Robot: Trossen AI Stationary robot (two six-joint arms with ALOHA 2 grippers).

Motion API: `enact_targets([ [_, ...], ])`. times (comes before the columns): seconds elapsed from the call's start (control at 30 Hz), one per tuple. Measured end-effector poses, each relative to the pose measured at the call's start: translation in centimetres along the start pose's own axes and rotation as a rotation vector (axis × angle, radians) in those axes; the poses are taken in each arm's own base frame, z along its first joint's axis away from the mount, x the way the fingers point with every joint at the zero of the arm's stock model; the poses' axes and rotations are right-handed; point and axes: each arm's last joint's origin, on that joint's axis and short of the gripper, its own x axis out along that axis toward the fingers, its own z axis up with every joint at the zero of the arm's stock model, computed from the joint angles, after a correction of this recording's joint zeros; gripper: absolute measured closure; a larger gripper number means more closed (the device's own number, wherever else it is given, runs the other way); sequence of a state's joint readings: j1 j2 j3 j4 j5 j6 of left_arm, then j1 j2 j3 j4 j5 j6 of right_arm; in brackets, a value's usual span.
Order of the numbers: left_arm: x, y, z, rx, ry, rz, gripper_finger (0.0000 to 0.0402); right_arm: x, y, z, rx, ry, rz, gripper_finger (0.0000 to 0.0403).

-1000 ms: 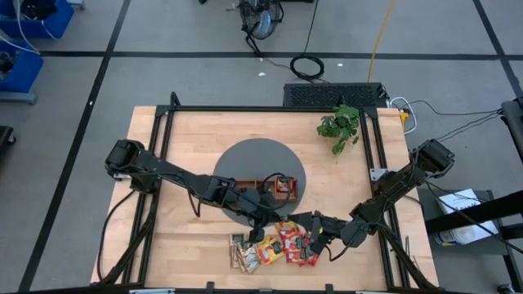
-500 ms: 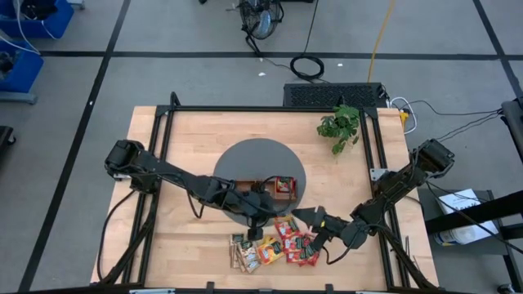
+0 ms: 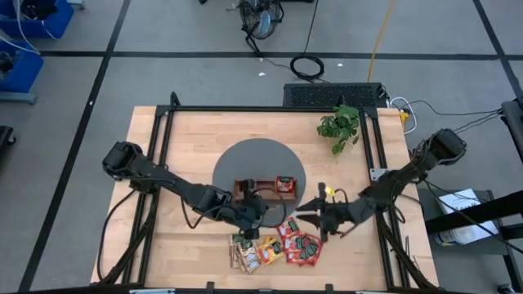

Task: Pick & Place Tea
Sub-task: Put the mango tea sachet into the middle compartment of the wooden organizer

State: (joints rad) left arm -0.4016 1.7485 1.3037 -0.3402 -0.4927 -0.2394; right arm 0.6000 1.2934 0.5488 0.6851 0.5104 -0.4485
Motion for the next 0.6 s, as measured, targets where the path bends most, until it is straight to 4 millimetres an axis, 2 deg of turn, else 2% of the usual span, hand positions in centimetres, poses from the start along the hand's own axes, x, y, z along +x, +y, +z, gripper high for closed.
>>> enact_targets([
  [0.07, -0.2, -0.2, -0.1, 0.012, -0.008, 0.038, 0.0401, 0.3, -0.3, -0.1, 0.119, -0.028, 0.063, 0.0313],
  [0.13, -0.4, -0.5, -0.1, 0.018, -0.02, 0.062, 0.0401, 0.7, -0.4, -0.5, 0.166, -0.018, 0.075, 0.0309],
  [0.3, -0.7, -0.9, -0.2, 0.035, -0.034, 0.088, 0.0401, 1.8, -2.0, -1.2, 0.32, -0.03, -0.015, 0.0282],
  [0.43, -0.8, -1.1, -0.3, 0.049, -0.036, 0.085, 0.0401, 2.8, -3.0, -2.0, 0.359, -0.041, -0.062, 0.0254],
  [0.6, -0.8, -1.1, -0.2, 0.05, -0.041, 0.099, 0.0401, 4.0, -3.9, -3.3, 0.476, -0.039, 0.011, 0.0227],
])
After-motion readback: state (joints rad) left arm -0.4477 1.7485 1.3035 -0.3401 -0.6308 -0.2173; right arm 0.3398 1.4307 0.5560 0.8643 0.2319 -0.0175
